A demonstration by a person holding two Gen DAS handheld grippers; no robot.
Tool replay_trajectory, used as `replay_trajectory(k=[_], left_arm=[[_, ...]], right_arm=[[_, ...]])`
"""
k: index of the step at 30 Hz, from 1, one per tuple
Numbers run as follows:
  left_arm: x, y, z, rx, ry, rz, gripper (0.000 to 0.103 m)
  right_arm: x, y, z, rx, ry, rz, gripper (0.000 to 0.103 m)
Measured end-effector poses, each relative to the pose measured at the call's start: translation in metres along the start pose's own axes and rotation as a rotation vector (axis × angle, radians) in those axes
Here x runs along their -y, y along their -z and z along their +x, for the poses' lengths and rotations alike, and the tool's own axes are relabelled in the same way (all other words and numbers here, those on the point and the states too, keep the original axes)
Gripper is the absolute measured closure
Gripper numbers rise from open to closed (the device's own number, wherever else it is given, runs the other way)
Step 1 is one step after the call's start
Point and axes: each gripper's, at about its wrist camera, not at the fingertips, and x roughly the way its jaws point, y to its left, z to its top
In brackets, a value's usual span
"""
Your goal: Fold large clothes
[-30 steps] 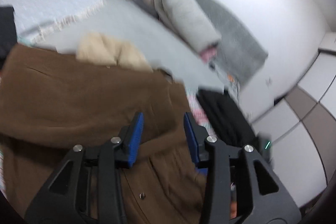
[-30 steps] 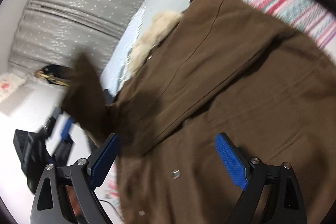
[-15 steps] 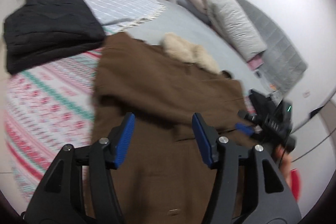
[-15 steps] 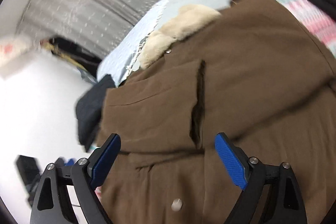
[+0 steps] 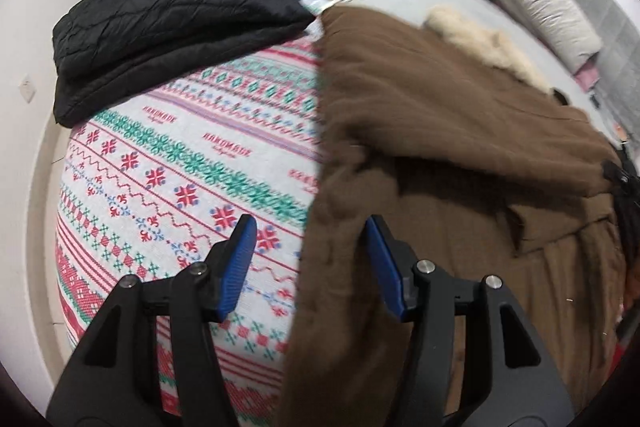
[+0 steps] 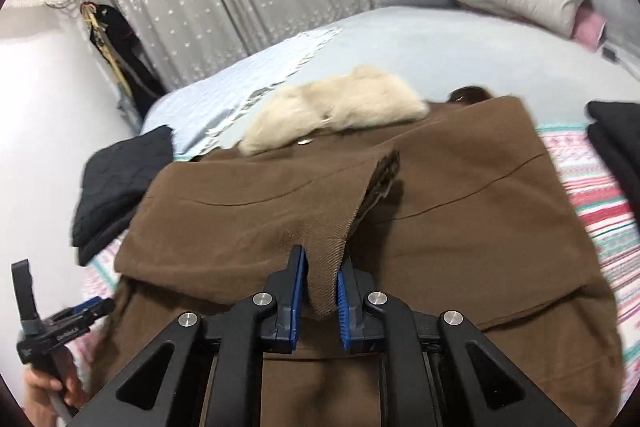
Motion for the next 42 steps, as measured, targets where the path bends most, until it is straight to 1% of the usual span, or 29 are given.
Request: replay_trajectory(k=[2, 4, 5, 8, 10, 14, 15, 17, 19, 20, 22, 23, 25, 26, 27, 29, 30, 31, 33, 35, 38, 41, 42], left_arm=[[-0.005, -0.001, 0.004, -0.012, 0.008, -0.041, 0.045], [-0.008, -0.003, 0.005, -0.010, 0.013, -0.070, 0.045], [-0.008, -0.004, 0.005, -0.006, 0.010, -0.072, 0.045], [-0.005, -0.003, 0.007, 0.001, -0.009, -0.048, 0.045], [-0.006, -0.002, 0.008, -0.004, -0.006, -0.047, 0.045], [-0.008, -0.003, 0.012, -0.011, 0.009, -0.065, 0.045], [-0.008, -0.002, 0.012, -0.011, 0.010, -0.066, 0.045], [-0.010, -0.001, 0.010, -0.010, 0.015, -0.069, 0.045], [-0.011, 0.001, 0.009, -0.013, 0.021, -0.070, 0.045], [-0.012, 0.002, 0.009, -0.015, 0.024, -0.073, 0.045], [-0.013, 0.003, 0.008, -0.017, 0.029, -0.079, 0.045], [-0.013, 0.003, 0.007, -0.017, 0.028, -0.078, 0.045], [-0.012, 0.004, 0.005, -0.015, 0.024, -0.073, 0.045], [-0.011, 0.004, 0.004, -0.015, 0.023, -0.071, 0.045], [-0.011, 0.005, 0.002, -0.016, 0.025, -0.070, 0.045], [-0.011, 0.006, -0.004, -0.017, 0.033, -0.074, 0.045], [-0.010, 0.007, -0.007, -0.014, 0.041, -0.077, 0.045], [-0.010, 0.008, -0.012, -0.008, 0.056, -0.077, 0.045], [-0.005, 0.011, -0.023, 0.010, 0.086, -0.063, 0.045], [0.004, 0.016, -0.030, 0.014, 0.099, -0.033, 0.045], [0.019, 0.030, -0.037, -0.010, 0.132, 0.016, 0.045], [0.029, 0.046, -0.041, -0.040, 0.153, 0.059, 0.045], [0.031, 0.054, -0.043, -0.057, 0.158, 0.075, 0.045]], right_arm=[[0.014, 0.006, 0.013, -0.059, 0.007, 0.035, 0.089], [0.025, 0.017, 0.034, -0.131, 0.046, 0.069, 0.089], [0.025, 0.020, 0.037, -0.143, 0.052, 0.072, 0.089], [0.018, 0.019, 0.031, -0.107, 0.076, 0.033, 0.089], [0.018, 0.019, 0.027, -0.091, 0.083, 0.020, 0.089], [0.030, 0.025, 0.038, -0.136, 0.088, 0.053, 0.088], [0.036, 0.024, 0.037, -0.137, 0.076, 0.072, 0.088], [0.033, 0.020, 0.031, -0.123, 0.067, 0.094, 0.088], [0.025, 0.016, 0.026, -0.104, 0.083, 0.064, 0.087], [0.023, 0.016, 0.024, -0.102, 0.100, 0.043, 0.086], [0.025, 0.020, 0.029, -0.135, 0.132, 0.020, 0.079], [0.029, 0.022, 0.034, -0.157, 0.131, 0.033, 0.077], [0.037, 0.024, 0.033, -0.163, 0.108, 0.073, 0.077], [0.035, 0.022, 0.030, -0.157, 0.131, 0.062, 0.077], [0.031, 0.020, 0.025, -0.140, 0.174, 0.031, 0.077], [0.026, 0.014, 0.010, -0.089, 0.235, -0.014, 0.076], [0.027, 0.012, 0.004, -0.077, 0.231, -0.009, 0.074], [0.030, 0.010, -0.004, -0.064, 0.203, 0.015, 0.074], [0.034, 0.011, -0.009, -0.077, 0.147, 0.048, 0.074], [0.031, 0.021, -0.006, -0.152, 0.075, 0.039, 0.074], [0.012, 0.040, -0.002, -0.246, 0.026, -0.026, 0.074], [-0.006, 0.062, -0.005, -0.317, 0.017, -0.111, 0.074], [-0.008, 0.073, -0.006, -0.358, 0.024, -0.141, 0.074]])
